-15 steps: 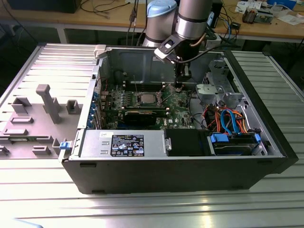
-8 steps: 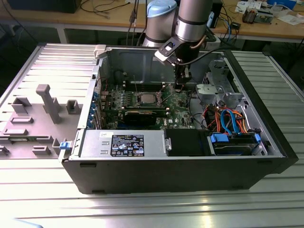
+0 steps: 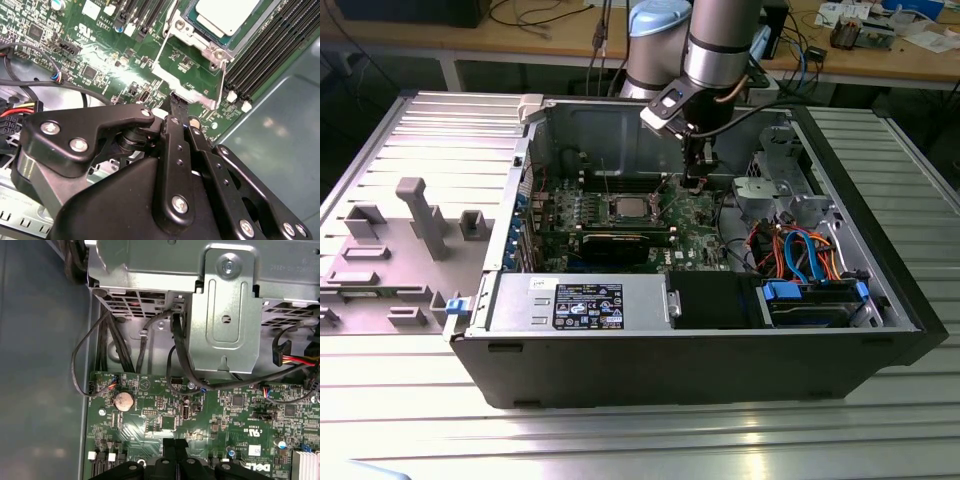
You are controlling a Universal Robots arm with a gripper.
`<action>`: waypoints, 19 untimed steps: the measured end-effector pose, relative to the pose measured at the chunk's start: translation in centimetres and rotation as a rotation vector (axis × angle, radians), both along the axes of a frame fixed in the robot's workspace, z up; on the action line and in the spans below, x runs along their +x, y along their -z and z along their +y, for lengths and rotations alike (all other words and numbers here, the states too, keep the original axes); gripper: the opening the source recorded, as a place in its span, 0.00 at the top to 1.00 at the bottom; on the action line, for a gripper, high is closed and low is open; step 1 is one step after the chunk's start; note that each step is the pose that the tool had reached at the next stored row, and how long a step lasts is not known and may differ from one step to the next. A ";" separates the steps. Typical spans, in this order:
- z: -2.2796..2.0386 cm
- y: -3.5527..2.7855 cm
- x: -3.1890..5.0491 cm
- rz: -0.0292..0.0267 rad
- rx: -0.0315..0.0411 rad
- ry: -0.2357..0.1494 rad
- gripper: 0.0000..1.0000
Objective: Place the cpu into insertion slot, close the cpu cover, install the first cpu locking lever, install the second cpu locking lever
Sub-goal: 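Close the cpu cover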
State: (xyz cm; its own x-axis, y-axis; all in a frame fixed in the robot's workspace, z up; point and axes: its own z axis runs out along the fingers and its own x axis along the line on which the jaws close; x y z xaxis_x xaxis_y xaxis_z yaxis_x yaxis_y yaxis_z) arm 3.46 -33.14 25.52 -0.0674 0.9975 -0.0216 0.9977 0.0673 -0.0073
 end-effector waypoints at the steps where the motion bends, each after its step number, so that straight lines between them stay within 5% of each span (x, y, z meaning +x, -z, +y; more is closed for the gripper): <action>1: 0.00 0.00 -0.07 0.0000 0.0000 0.000 0.89; 19: 0.00 0.01 -0.67 0.0000 -0.0001 0.000 0.89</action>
